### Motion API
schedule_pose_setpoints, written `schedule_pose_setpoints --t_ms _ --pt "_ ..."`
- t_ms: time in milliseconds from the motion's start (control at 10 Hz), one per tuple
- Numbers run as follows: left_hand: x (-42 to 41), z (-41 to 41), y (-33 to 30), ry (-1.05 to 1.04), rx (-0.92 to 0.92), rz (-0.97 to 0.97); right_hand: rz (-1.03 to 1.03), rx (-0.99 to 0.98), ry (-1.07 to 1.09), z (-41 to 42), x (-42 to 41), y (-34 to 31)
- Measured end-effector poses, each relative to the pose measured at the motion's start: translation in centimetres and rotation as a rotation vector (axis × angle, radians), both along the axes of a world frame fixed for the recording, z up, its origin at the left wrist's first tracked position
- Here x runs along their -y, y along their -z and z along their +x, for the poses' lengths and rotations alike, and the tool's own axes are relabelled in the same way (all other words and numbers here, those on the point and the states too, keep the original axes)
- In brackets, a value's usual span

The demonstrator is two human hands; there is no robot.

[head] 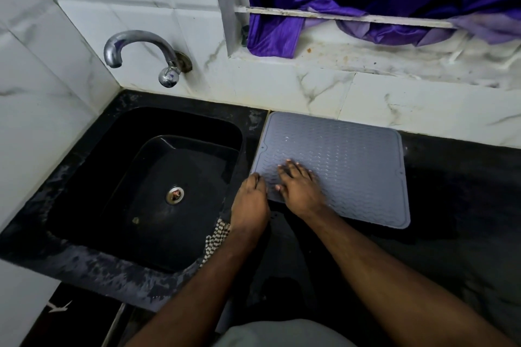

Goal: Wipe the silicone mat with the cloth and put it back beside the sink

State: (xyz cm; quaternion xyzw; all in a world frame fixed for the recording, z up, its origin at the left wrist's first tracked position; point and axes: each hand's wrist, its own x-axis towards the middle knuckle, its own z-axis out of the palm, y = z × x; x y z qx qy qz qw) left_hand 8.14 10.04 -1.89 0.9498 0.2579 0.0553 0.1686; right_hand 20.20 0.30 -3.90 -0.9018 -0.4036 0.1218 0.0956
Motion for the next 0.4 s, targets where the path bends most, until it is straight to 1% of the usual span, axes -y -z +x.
schedule_pose_setpoints --t_ms 200,400 --pt "0.7 0.2 -1.3 0.024 0.055 -0.025 0.011 0.003 0.086 -1.4 1.8 -1.1" --pt "1.9 0.9 -3.2 0.098 0.107 -0.035 0.058 0.037 0.175 -1.9 4.3 -2.2"
